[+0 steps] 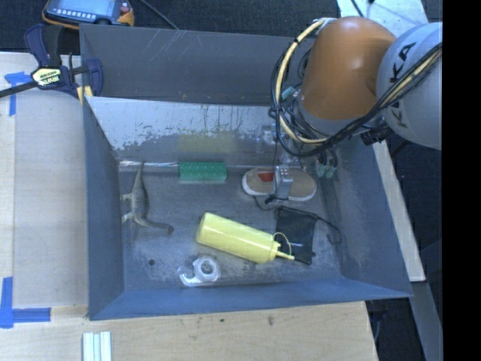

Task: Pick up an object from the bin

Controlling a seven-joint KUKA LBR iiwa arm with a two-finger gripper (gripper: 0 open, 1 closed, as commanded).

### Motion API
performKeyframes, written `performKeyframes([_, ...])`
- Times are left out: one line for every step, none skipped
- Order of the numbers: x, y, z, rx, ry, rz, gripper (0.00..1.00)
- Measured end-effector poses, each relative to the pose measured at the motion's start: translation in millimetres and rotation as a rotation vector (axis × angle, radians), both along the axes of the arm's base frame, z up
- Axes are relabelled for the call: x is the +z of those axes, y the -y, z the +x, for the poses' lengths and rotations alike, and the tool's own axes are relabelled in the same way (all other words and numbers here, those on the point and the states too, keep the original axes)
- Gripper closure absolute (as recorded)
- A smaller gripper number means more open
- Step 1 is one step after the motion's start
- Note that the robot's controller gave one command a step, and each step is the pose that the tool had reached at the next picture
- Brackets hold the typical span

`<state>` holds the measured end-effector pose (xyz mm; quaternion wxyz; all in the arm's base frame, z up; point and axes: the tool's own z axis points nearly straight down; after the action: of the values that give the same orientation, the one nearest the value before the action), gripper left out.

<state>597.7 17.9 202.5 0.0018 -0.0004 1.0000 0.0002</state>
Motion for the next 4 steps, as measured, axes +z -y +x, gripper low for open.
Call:
performKeyframes([-75,37,18.3,-0.024,0.004,0.000,0.00])
performKeyframes([-135,58,20.8,-0.039,-0.005,0.000,0.00])
performKeyframes([-132,60,17.0,-0.189,-0.001,0.001,0.00])
performKeyframes([-133,59,19.7,-0.095,0.001,-0.001,0.00])
